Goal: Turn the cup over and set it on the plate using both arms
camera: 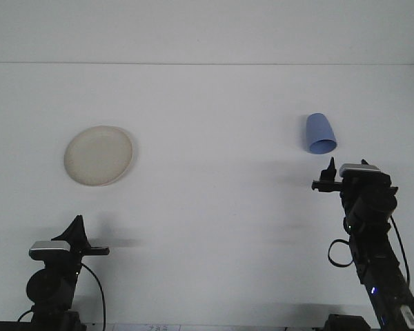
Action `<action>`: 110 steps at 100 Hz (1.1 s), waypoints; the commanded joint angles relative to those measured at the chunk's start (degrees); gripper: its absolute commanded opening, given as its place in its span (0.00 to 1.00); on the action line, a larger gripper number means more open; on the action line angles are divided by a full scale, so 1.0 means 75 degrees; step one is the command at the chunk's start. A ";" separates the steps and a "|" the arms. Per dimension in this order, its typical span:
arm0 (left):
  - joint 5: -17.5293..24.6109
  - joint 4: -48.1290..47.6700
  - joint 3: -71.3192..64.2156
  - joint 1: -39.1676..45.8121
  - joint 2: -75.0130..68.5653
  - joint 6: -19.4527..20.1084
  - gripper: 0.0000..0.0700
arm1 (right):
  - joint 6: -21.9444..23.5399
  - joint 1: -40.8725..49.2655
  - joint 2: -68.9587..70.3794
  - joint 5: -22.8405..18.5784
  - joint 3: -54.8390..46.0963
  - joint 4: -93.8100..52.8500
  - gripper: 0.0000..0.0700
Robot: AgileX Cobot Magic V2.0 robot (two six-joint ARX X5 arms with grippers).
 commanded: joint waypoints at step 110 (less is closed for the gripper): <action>-0.0041 0.0099 -0.0149 0.0006 -0.0012 -0.0017 0.02 | -0.0326 -0.1346 0.6030 -0.1833 0.1789 0.3072 0.71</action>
